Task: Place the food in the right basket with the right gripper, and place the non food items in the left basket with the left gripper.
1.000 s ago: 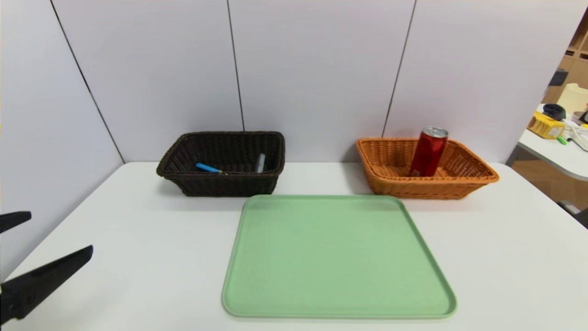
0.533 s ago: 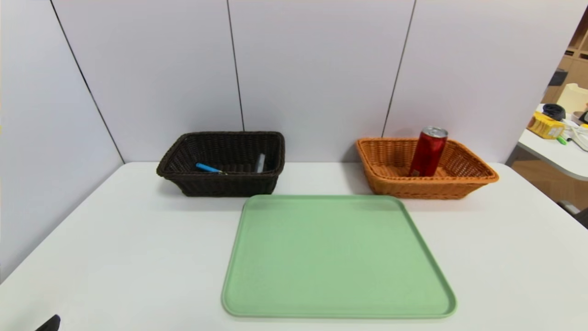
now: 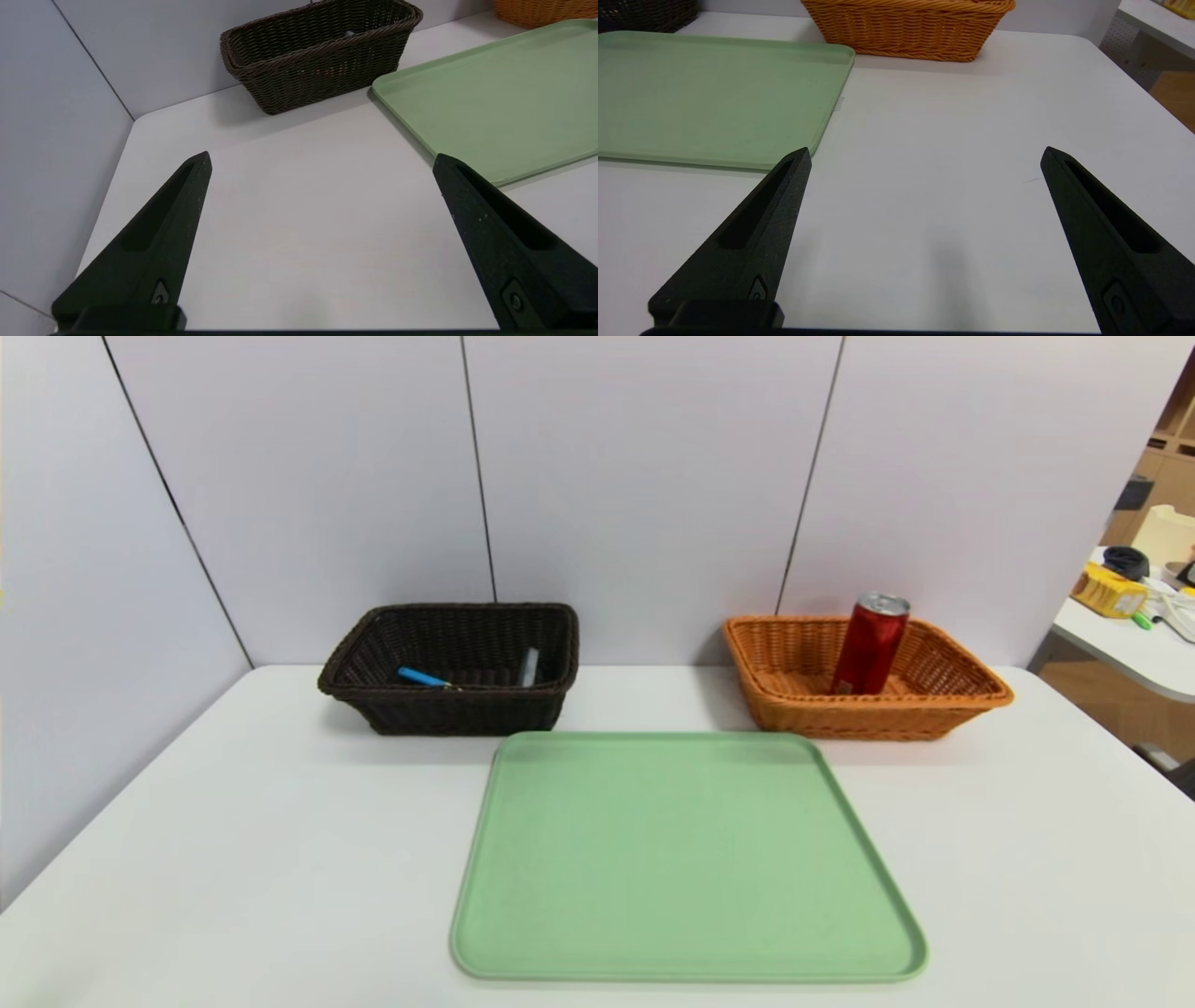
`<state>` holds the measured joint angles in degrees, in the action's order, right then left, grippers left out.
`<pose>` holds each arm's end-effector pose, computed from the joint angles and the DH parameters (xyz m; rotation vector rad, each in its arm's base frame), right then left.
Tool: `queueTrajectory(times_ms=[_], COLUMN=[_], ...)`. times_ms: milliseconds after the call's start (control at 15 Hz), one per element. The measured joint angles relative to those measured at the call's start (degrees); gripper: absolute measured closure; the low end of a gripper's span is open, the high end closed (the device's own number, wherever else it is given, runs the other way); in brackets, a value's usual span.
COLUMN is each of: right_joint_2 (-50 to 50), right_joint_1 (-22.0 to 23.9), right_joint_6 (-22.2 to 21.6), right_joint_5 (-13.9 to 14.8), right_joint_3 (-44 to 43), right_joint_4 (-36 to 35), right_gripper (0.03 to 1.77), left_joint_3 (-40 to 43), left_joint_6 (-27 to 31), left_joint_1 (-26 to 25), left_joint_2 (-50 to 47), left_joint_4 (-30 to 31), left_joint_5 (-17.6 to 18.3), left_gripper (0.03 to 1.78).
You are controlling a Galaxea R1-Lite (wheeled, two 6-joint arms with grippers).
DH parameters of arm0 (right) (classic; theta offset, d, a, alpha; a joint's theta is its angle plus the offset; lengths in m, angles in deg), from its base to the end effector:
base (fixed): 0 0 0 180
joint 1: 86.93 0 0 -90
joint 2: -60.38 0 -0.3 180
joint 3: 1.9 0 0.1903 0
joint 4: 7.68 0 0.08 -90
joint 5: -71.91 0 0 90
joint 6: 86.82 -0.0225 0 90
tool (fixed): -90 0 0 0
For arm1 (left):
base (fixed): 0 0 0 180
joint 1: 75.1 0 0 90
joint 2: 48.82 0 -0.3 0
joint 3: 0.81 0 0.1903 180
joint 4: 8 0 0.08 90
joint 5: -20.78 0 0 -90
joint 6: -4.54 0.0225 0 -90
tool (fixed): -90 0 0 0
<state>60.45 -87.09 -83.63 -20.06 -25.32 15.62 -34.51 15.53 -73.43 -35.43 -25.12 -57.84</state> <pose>-0.0230 0.0007 0.0758 -0.0557 -0.0043 0.0371 -0.0116 -0.0041 0.1412 0.1957 -0.0773 -0.2217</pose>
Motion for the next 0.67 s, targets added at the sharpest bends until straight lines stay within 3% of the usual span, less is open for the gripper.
queueTrajectory(times_ms=[333,600,667], right_joint_2=[0.0,0.0,0.0], right_joint_1=[0.0,0.0,0.0], right_joint_6=[0.0,0.0,0.0], right_joint_5=[0.0,0.0,0.0], right_joint_3=[0.0,0.0,0.0], right_joint_4=[0.0,0.0,0.0], right_gripper=[0.10,0.10,0.10], left_joint_3=[7.8,10.0,10.2], left_joint_6=[0.1,-0.3,-0.7], left_joint_1=[-1.6,-1.7,-1.7], left_joint_2=[-9.9,-12.9,-13.2], left_joint_4=[-1.7,-5.0,-6.5], left_joint_5=[-0.5,-8.9,-9.4], left_gripper=[0.12,0.12,0.12])
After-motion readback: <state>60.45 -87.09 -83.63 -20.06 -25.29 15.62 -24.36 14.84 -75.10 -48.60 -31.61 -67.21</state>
